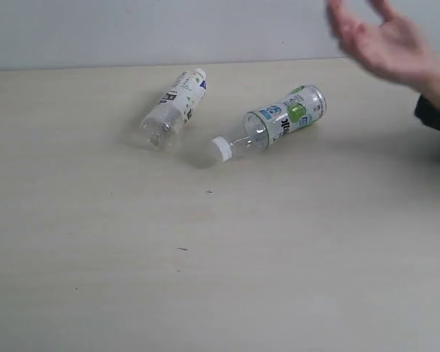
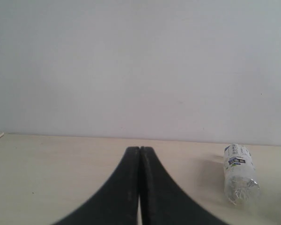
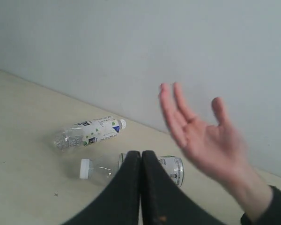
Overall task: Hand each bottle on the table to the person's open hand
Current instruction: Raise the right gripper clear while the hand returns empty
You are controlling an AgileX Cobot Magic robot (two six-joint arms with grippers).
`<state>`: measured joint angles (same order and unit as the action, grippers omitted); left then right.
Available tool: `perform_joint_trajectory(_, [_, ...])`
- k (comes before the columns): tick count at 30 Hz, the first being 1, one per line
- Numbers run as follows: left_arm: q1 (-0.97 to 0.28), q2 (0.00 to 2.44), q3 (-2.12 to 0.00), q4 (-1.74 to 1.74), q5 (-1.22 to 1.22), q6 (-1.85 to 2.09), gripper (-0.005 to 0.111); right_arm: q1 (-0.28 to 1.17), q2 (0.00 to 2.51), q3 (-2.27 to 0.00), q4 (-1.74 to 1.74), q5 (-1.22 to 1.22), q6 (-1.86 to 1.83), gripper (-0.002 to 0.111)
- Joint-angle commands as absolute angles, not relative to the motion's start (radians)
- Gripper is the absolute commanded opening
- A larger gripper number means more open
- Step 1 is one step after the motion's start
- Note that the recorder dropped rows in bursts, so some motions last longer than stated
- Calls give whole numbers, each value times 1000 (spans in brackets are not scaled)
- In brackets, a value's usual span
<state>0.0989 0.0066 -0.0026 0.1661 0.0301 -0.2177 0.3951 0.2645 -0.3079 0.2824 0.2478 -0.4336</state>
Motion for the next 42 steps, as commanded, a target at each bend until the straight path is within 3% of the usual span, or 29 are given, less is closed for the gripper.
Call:
perform_joint_trajectory(1, [92, 0, 0, 168, 27, -216, 0, 395, 256, -303, 287, 237, -443, 0])
perform_joint_trajectory(42, [92, 0, 0, 168, 27, -216, 0, 395, 257, -303, 287, 222, -445, 0])
